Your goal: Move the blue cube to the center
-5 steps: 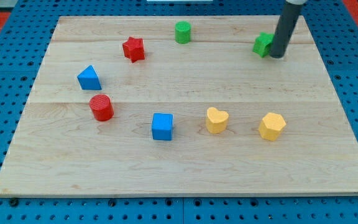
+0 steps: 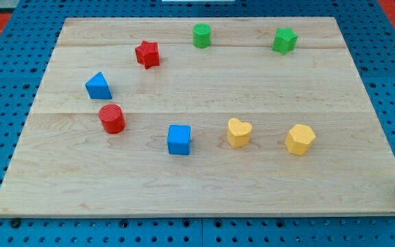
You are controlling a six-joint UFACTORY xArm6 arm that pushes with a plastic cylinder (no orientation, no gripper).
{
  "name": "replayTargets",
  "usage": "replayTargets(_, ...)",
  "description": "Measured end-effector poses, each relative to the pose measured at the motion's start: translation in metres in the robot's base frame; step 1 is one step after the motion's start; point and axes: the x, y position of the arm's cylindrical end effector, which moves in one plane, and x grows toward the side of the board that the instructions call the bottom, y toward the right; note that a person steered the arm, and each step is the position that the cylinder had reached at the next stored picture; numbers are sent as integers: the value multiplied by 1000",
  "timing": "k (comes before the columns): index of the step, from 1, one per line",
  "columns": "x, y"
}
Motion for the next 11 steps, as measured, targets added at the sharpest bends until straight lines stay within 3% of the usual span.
replayTargets(1,1,-95)
replayTargets(2,-16,-225)
replayTargets(3,-16,-281)
replayTargets(5,-17,-281)
replayTargets(6,-48,-282)
replayTargets(7,-109,-316)
replayTargets(10,-122,-357)
replayTargets(11,-122,-396)
